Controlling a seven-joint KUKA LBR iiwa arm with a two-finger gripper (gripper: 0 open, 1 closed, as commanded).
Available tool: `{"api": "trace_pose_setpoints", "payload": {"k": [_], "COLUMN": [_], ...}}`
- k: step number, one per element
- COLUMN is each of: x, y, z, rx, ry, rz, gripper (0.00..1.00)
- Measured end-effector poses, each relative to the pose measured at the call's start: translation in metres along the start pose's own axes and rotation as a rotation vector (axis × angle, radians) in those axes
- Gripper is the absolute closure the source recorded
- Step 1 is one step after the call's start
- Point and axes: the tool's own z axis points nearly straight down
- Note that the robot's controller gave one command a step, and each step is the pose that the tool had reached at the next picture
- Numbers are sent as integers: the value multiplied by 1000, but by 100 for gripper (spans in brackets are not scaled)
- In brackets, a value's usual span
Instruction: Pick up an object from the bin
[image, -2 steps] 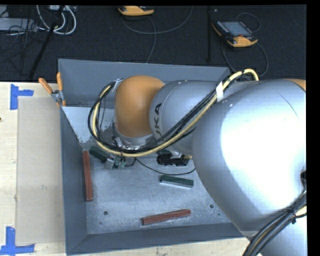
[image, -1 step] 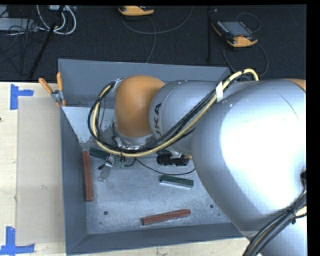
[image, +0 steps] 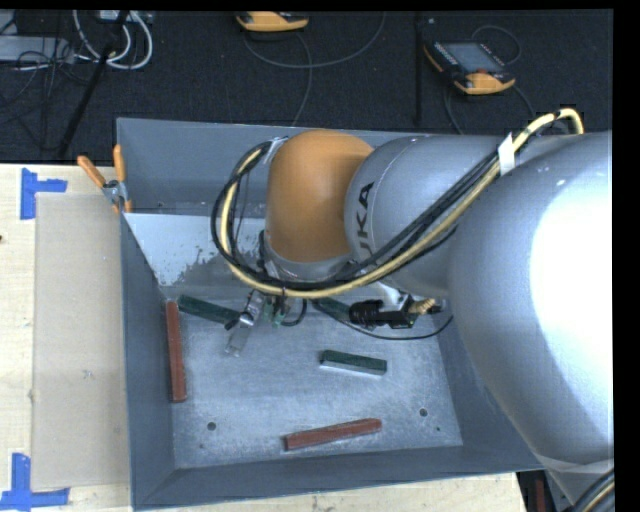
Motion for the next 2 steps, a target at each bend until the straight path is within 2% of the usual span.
{"api": "trace_pose_setpoints", "payload": {"k": [1,2], "x": [-37,-52], "y": [-36,-85], "z": [37,-5], "rx": [5,2], "ry": [4,0], "rz": [151,223], "gripper": [0,0]}}
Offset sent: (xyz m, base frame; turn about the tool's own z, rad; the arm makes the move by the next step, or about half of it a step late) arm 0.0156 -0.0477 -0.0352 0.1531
